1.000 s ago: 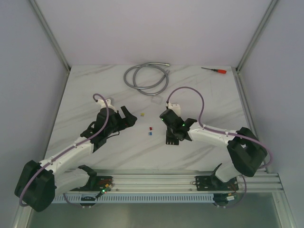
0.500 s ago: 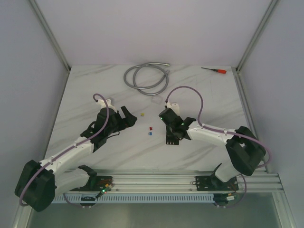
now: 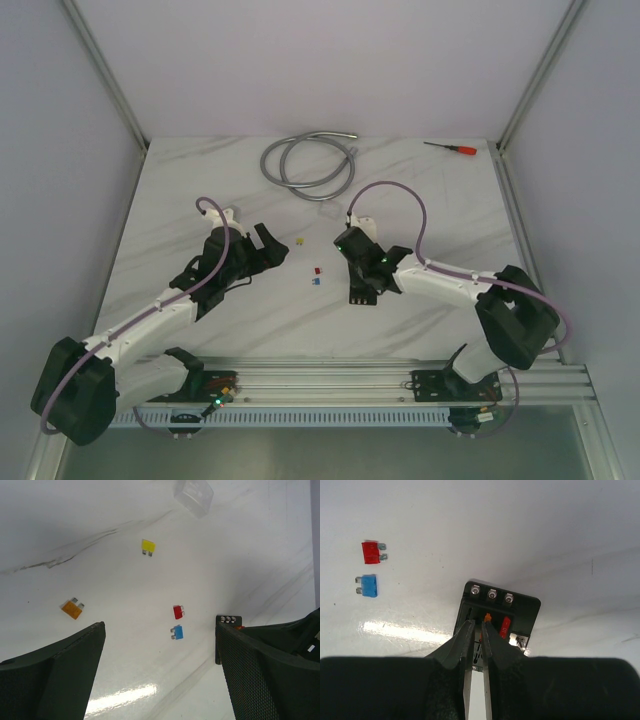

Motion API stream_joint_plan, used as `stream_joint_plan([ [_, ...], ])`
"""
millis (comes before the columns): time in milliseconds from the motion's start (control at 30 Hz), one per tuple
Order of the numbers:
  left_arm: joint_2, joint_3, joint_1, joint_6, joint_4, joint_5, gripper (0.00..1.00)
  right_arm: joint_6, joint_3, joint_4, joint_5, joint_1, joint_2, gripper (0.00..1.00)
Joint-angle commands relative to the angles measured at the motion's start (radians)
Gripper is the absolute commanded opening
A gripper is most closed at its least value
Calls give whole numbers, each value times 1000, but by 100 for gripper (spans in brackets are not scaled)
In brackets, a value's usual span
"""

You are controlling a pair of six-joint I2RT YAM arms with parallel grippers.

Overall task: Snap on the fuse box
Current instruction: Install the fuse at the fuse box base.

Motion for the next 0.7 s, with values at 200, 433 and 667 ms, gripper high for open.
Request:
stream_joint_plan([
  [200,-15,-5,9,-7,-13,1,100,15,66,-102,72,-11,-19,19],
  [433,-10,-5,9,-2,-13,1,100,24,82,-101,62,-17,12,17],
  [667,-7,-8,10,-2,-13,1,100,21,84,-78,30,-18,53,16],
])
